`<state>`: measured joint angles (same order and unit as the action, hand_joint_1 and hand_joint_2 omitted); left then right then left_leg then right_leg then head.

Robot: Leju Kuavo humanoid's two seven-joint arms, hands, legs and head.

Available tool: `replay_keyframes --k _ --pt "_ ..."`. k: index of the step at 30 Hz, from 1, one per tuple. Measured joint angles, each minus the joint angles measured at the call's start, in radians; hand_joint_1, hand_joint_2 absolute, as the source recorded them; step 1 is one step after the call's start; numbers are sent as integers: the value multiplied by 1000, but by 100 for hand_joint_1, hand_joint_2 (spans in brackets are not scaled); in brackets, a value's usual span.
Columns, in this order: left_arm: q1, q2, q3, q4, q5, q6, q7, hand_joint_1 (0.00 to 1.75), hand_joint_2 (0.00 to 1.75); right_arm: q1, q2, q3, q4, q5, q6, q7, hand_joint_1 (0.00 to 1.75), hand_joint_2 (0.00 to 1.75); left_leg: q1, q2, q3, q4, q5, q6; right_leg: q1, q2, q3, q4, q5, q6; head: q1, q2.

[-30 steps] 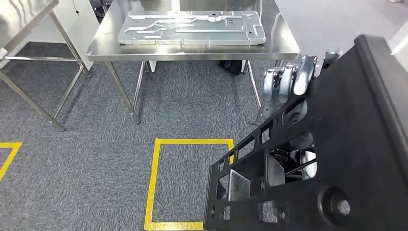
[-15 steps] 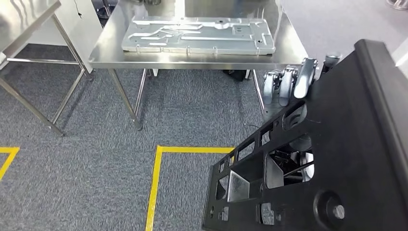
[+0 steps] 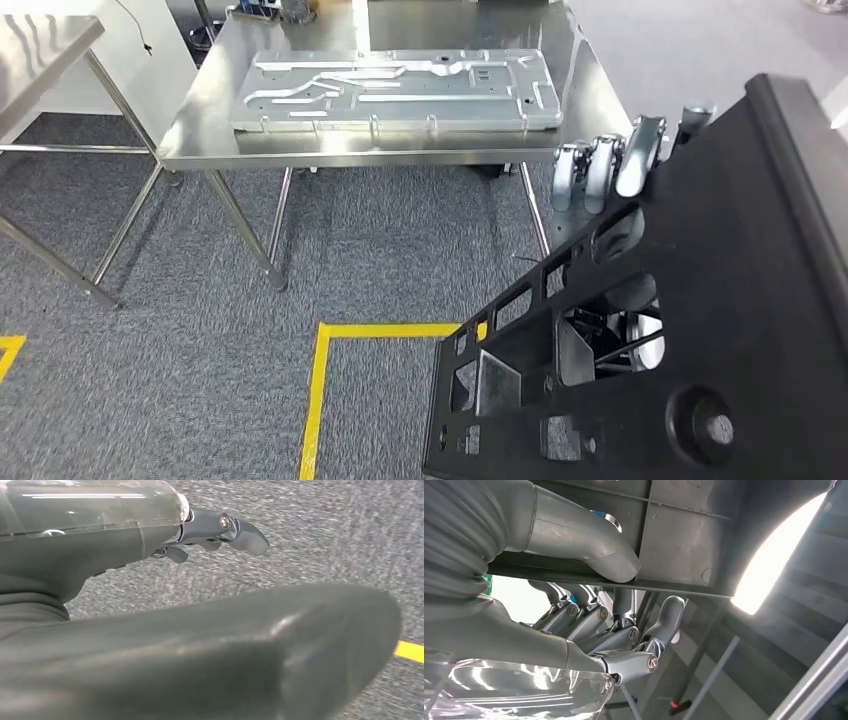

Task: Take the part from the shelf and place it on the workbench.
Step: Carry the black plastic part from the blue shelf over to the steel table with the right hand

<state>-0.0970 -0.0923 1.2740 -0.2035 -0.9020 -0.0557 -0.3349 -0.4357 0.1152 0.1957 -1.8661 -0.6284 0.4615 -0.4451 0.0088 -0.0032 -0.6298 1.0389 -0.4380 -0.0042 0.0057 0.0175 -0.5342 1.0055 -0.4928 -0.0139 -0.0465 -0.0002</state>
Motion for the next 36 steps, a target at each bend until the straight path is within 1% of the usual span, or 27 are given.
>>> replay_keyframes --k 3,5,6,8,9,10,11,12,13,14,15,16,18,19,20,22,23,24,25,26,27,29,30,31,34,35,36 --pt "0 0 0 0 0 -1 -1 0 0 0 0 -1 -3 1 -1 2 175 175 -2 -2 16 -21 6 20 1 1 7 9 -9 20 0 0" --pt "0 0 0 0 -1 -3 -3 0 0 -2 0 -2 -6 2 -2 2 175 175 2 -3 35 -28 0 30 -2 -2 -6 52 -23 31 0 0" --pt "-1 0 -1 0 -2 -4 -4 0 0 -2 0 -3 -8 2 -3 2 175 175 3 -3 43 -31 -5 34 -5 -4 -33 99 -39 35 0 0" --pt "-1 1 -1 0 -4 -5 -4 0 0 1 0 -6 -10 2 -7 2 175 175 3 -3 55 -31 -18 37 -10 -6 -116 222 -84 40 0 0" --pt "0 1 -1 0 -4 -5 -4 0 0 4 0 -8 -10 2 -9 2 175 175 3 -3 63 -31 -26 37 -13 -7 -153 264 -98 42 0 0" --pt "0 1 -1 0 -5 -5 -4 0 0 6 0 -10 -10 2 -10 2 175 175 3 -4 73 -31 -35 36 -15 -8 -175 275 -95 44 0 0" --pt "1 1 -1 0 -6 -6 -4 0 0 7 0 -12 -10 2 -11 2 175 175 3 -4 86 -31 -44 35 -17 -10 -180 251 -72 45 0 0" --pt "1 0 -2 0 -7 -6 -4 0 0 7 0 -14 -10 2 -12 2 175 175 3 -4 100 -31 -55 32 -18 -11 -168 194 -29 44 0 0" --pt "1 0 -3 0 -8 -7 -4 0 0 7 0 -15 -10 2 -12 2 175 175 3 -5 114 -31 -66 29 -17 -13 -152 127 25 42 0 0" --pt "1 0 -4 0 -9 -8 -4 0 0 8 -1 -17 -9 2 -12 2 175 175 2 -5 126 -32 -76 24 -14 -16 -138 71 58 38 0 0" --pt "0 0 -5 0 -10 -8 -4 0 0 9 -1 -18 -9 2 -12 2 175 175 2 -4 134 -34 -85 18 -10 -18 -128 35 81 32 0 0" --pt "0 0 -6 0 -10 -7 -4 0 0 10 -1 -19 -9 3 -12 2 175 175 2 -3 140 -35 -90 11 -7 -18 -124 20 88 26 0 0" --pt "-2 0 -8 0 -10 -7 -4 0 0 10 -1 -20 -9 5 -11 2 175 175 2 0 149 -30 -93 -2 -6 -16 -112 15 80 12 0 0" --pt "-4 0 -8 0 -10 -6 -5 0 0 9 -1 -21 -10 6 -11 2 175 175 3 1 147 -12 -92 -7 -8 -16 -100 10 77 6 0 0" --pt "-6 0 -9 0 -10 -6 -5 0 0 7 -1 -21 -10 8 -10 2 175 175 3 1 132 22 -93 -11 -9 -16 -87 6 70 0 0 0" --pt "-9 -1 -11 0 -10 -5 -6 0 0 6 0 -21 -11 11 -10 2 175 175 5 1 66 136 -119 -17 -9 -17 -65 1 56 -9 0 0" --pt "-8 -2 -11 0 -10 -4 -6 0 0 6 0 -21 -11 12 -10 2 175 175 5 2 23 196 -144 -19 -8 -16 -56 1 47 -11 0 0" --pt "-6 -2 -11 0 -10 -4 -6 0 0 8 0 -21 -10 12 -10 2 175 175 5 2 -17 240 -168 -21 -7 -14 -46 1 38 -12 0 0" --pt "-3 -2 -11 0 -10 -3 -5 0 0 9 0 -21 -10 12 -10 2 175 175 5 2 -44 257 -179 -21 -6 -13 -34 1 28 -13 0 0" --pt "-1 -2 -11 0 -10 -3 -5 0 0 10 0 -21 -10 12 -10 2 175 175 4 2 -56 241 -170 -18 -4 -11 -20 1 18 -13 0 0" --pt "0 -2 -11 0 -10 -2 -5 0 0 10 0 -21 -9 12 -10 2 175 175 3 2 -54 196 -137 -14 -3 -10 -5 1 7 -12 0 0" --pt "1 -1 -11 0 -10 -2 -5 0 0 11 0 -21 -7 12 -10 2 175 175 -1 1 -31 69 -29 -1 0 -10 24 1 -16 -8 0 0" --pt "2 0 -12 0 -10 -2 -5 0 0 11 0 -21 -6 12 -10 2 175 175 -4 1 -20 25 7 5 1 -9 33 1 -26 -4 0 0" --pt "3 0 -12 0 -10 -1 -5 0 0 11 0 -21 -5 12 -10 2 175 175 -7 1 -13 -1 29 9 2 -8 41 0 -34 1 0 0" --pt "2 0 -12 0 -10 -1 -5 0 0 10 0 -22 -5 12 -10 2 175 175 -5 -2 10 -17 25 21 2 -7 48 23 -35 20 0 0" --pt "1 -1 -12 0 -10 -1 -5 0 0 9 0 -22 -5 12 -10 1 175 175 -3 -3 21 -22 21 26 1 -8 39 51 -37 26 0 0" --pt "0 -1 -12 0 -10 -1 -5 0 0 7 0 -22 -5 11 -9 1 175 175 -1 -4 31 -26 17 30 -1 -9 18 90 -48 32 0 0"
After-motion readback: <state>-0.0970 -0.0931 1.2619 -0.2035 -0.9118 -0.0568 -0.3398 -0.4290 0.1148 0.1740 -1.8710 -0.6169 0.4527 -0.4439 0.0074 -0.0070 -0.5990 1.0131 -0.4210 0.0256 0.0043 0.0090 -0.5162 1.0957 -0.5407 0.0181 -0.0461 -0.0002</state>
